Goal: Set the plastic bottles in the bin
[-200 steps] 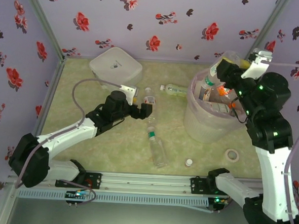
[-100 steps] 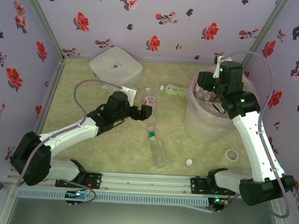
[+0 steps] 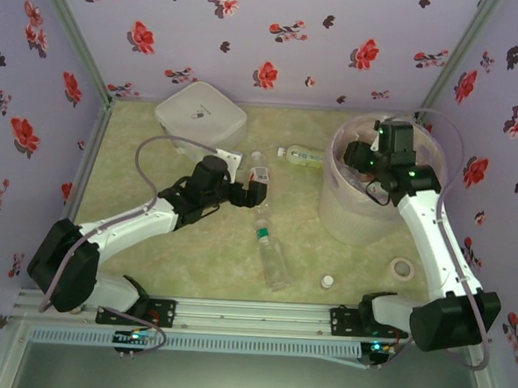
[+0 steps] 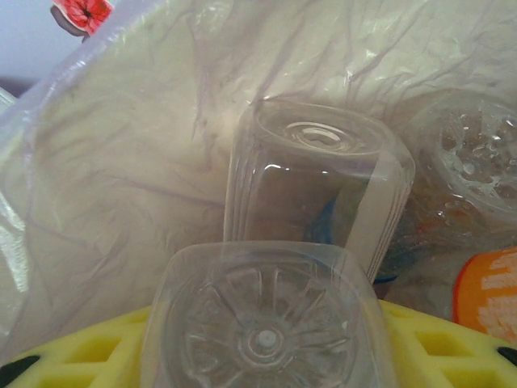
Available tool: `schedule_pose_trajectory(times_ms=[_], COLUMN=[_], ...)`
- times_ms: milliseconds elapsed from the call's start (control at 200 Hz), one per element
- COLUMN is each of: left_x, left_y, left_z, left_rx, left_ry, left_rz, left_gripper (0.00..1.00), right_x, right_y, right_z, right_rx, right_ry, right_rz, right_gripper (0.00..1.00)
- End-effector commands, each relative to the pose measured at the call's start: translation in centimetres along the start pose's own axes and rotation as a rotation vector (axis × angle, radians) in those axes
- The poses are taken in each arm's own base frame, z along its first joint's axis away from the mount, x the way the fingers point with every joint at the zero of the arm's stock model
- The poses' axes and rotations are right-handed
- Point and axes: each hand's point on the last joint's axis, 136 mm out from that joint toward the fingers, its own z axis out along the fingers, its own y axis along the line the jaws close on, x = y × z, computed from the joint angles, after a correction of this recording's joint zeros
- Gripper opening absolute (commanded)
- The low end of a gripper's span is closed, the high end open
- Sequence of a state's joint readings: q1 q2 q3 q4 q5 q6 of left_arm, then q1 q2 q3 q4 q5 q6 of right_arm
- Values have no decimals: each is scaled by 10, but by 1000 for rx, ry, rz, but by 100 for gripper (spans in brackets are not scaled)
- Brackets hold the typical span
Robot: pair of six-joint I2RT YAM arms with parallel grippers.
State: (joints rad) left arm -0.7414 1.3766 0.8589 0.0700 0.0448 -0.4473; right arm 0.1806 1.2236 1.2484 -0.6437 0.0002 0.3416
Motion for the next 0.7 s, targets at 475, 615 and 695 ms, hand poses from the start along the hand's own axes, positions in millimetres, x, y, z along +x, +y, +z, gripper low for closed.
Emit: schedule_pose_trajectory(times_ms=[475,615,695], left_x=[2,6,14], left_y=[2,5,11], left_z=[13,19,25], left_rx=[-12,-26,-59], left_ry=[38,59,85], left_rz=[-46,-99,-148], left_gripper=[100,100,100], right_x=[-48,-43,-35], right_y=[-7,-11,-13], right_z=[-86,-67,-52], right_rx=[63,63,62], right_ry=[-95,-48,-10], right_rz=[-52,-47,-44], right_gripper=[74,60,49])
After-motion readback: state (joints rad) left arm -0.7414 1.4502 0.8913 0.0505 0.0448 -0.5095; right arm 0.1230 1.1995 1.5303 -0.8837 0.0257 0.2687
